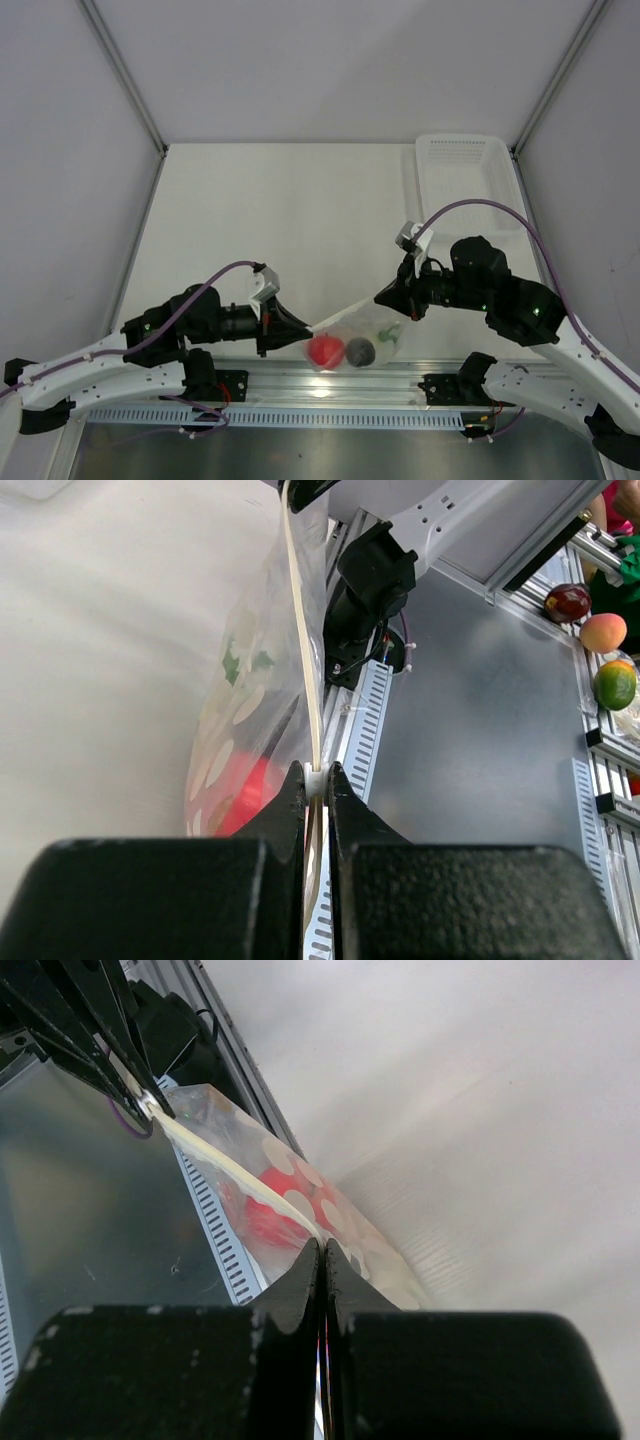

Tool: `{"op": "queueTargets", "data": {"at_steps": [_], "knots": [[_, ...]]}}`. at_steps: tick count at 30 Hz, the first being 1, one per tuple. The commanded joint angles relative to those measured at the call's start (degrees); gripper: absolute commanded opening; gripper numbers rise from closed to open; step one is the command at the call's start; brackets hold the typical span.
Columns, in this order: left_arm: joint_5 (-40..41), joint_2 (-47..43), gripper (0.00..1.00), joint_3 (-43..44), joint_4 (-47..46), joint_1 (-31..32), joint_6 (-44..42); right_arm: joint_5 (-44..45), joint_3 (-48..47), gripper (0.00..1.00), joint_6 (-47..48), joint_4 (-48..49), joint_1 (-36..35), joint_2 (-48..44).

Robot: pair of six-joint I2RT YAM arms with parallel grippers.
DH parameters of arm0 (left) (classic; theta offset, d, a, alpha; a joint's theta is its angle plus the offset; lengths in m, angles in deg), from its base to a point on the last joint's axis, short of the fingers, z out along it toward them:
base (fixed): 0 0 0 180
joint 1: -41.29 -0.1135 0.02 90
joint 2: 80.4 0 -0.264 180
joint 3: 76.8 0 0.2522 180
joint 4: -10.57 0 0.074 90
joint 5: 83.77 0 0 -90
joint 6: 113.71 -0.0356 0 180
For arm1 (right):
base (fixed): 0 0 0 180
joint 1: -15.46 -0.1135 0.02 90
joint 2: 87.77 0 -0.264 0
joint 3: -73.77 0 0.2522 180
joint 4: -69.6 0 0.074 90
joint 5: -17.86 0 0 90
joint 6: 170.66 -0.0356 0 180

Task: Place the food in the zip-top bag and seal the zipper
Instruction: Zip the zipper food storage bag at the center of the board.

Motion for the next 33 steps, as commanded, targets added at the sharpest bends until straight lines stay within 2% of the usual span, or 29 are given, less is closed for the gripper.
{"op": "queueTargets", "data": {"at_steps": [1,11,19,25,29,31,32,33], "knots": [[0.9,-2.1,0.0,-0.7,3.0,0.1,1.9,3.5,0.3,0.0,-0.4,-1.3,0.7,-1.2],[7.3,-6.4,0.01,0.3,8.2,0.1,6.8,4.1,1.7,0.0,-1.0,-1.3,0.8,-2.2],[16.6,-10.8,0.01,1.2,15.1,0.0,11.7,3.3,2.4,0.0,-1.2,-1.1,0.8,-2.9],[18.0,-13.3,0.0,0.4,16.0,0.1,13.0,1.8,2.7,0.0,-1.7,0.3,0.8,-2.2],[18.0,-11.7,0.01,0.7,15.3,0.1,12.8,0.4,3.2,0.0,-2.4,2.0,0.8,-0.7],[18.6,-10.7,0.03,1.2,15.3,0.1,12.6,-0.5,3.7,0.0,-3.2,3.6,0.8,0.5],[19.3,-10.2,0.1,1.4,15.3,0.0,12.7,-0.8,4.3,0.0,-3.4,4.3,0.8,0.8],[20.1,-9.5,0.12,1.4,15.8,0.1,12.8,-1.0,4.6,0.0,-3.8,4.9,0.8,1.2]]}}
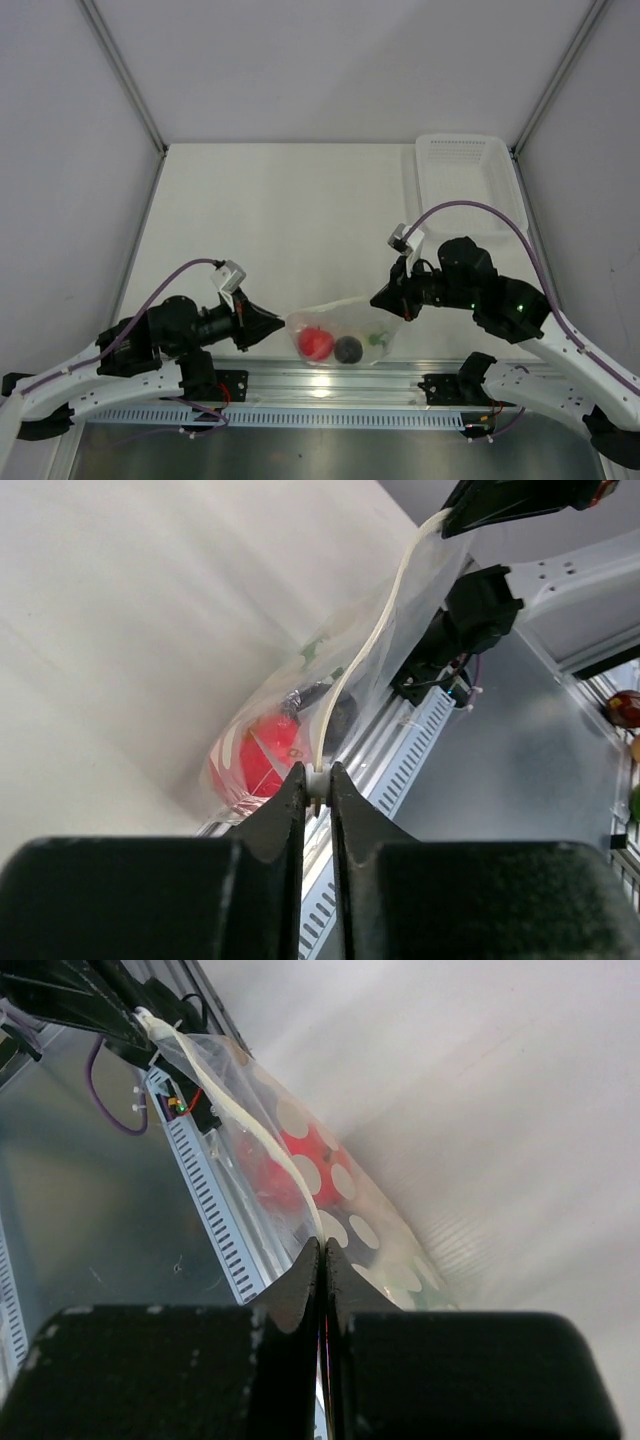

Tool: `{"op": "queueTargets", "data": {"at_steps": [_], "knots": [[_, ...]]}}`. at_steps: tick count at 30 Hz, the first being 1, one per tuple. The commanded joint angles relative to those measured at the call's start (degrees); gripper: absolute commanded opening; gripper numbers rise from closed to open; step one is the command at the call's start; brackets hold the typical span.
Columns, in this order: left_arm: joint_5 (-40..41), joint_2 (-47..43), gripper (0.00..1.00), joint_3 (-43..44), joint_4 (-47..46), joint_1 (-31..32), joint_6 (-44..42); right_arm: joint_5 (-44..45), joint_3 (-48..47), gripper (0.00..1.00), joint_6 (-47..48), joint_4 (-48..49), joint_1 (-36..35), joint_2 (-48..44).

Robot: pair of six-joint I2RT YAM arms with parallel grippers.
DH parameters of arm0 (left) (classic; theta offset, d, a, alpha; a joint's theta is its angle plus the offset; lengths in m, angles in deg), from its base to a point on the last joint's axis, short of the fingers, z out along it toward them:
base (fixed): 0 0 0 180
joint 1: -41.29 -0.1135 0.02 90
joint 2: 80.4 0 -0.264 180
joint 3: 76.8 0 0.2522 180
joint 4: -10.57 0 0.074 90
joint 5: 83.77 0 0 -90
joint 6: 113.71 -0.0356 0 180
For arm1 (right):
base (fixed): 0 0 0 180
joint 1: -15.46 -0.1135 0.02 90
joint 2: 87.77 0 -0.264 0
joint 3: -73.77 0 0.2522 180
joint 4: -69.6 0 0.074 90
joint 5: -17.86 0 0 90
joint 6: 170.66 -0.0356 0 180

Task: Place the food in the zip-top bag and seal the zipper
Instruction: Zip the zipper food storage bag at the center of the board, then place the zipper food storage bag at the center of the board.

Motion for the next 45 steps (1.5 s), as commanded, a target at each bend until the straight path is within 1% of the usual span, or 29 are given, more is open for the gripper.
{"op": "queueTargets", "data": {"at_steps": [1,2,4,5,7,8,9,12,14,17,18,20,21,22,25,26,28,29,31,32,34,38,41,43,44,45], "knots": [[3.7,1.9,0.15,2.1,1.4,0.1,1.2,-0.9,1.2,0.0,-1.8,4.3,0.4,1.7],[5.6,2.0,0.29,2.1,1.6,0.1,1.3,-1.4,1.4,0.0,-1.9,4.7,0.3,2.3],[8.4,2.2,0.48,2.8,3.5,0.1,2.7,-2.0,1.2,0.0,-2.0,5.7,0.4,3.7],[11.4,2.1,0.69,3.1,4.3,0.1,3.2,-2.1,0.9,0.0,-1.8,5.9,0.3,5.5],[14.6,2.0,0.87,4.3,6.6,0.1,4.7,-1.4,-0.3,0.0,-1.6,6.3,0.3,7.2],[16.0,2.0,0.99,4.6,7.4,0.1,5.0,-1.3,-0.9,0.0,-1.3,6.5,0.5,9.4],[19.0,1.9,1.0,5.4,8.3,0.1,5.6,-1.1,-2.3,0.0,-1.0,6.7,0.6,10.6],[24.0,1.5,1.0,7.0,11.1,0.1,6.5,-0.9,-5.0,0.0,-0.7,7.7,2.0,15.5],[25.6,0.7,1.0,7.8,12.1,0.1,6.5,-2.1,-8.1,0.0,-0.4,8.2,4.4,18.2],[26.9,-0.7,1.0,7.6,12.0,0.1,6.3,-4.7,-11.7,0.0,-0.7,9.8,7.8,24.4],[27.1,-0.9,0.99,7.8,11.8,0.1,6.1,-6.0,-12.5,0.0,-0.9,10.3,9.9,27.9],[26.8,-1.7,1.0,7.5,11.5,0.1,5.9,-7.1,-14.8,0.0,-1.1,11.7,11.8,31.5],[26.5,-2.4,1.0,6.4,11.1,0.1,5.8,-8.6,-15.6,0.0,-1.3,12.2,13.8,33.3],[25.1,-2.8,1.0,6.0,10.8,0.1,5.6,-9.4,-16.3,0.0,-1.6,13.1,14.7,37.0],[21.6,-3.8,0.99,3.8,7.3,0.1,4.8,-11.4,-19.1,0.0,-2.0,15.3,17.7,43.2],[19.5,-4.0,0.99,3.4,6.7,0.1,4.9,-11.9,-19.7,0.0,-2.3,16.1,18.3,44.4],[17.7,-4.5,0.99,2.7,5.6,0.0,5.8,-13.4,-21.8,0.0,-2.5,17.6,20.4,47.2],[16.4,-4.7,1.0,2.5,5.4,0.1,6.0,-13.6,-22.8,0.0,-2.9,18.2,21.0,50.4],[15.4,-5.3,0.99,2.4,5.5,0.1,6.3,-13.7,-26.5,0.0,-2.9,18.2,22.6,53.7],[15.1,-5.5,1.0,2.4,5.6,0.1,6.3,-13.2,-27.8,0.0,-3.3,18.2,23.0,56.9],[15.0,-6.4,0.99,2.5,6.0,0.1,6.6,-13.2,-31.8,0.0,-3.9,18.5,24.2,59.9],[14.5,-7.3,1.0,2.8,6.0,0.1,6.3,-10.4,-39.9,0.0,-5.9,16.9,25.9,69.0],[13.9,-7.4,1.0,2.6,5.6,0.1,6.4,-9.2,-45.8,0.0,-8.2,16.1,27.1,73.2],[13.4,-7.2,1.0,2.4,5.3,0.1,6.4,-4.6,-51.0,0.0,-9.5,12.1,27.6,78.8],[13.4,-7.2,1.0,2.3,5.1,0.1,6.4,-4.6,-52.6,0.0,-9.5,12.1,27.8,78.9],[13.3,-7.1,0.99,2.1,4.8,0.0,6.4,-3.1,-54.0,0.0,-10.3,10.7,28.2,81.3]]}}
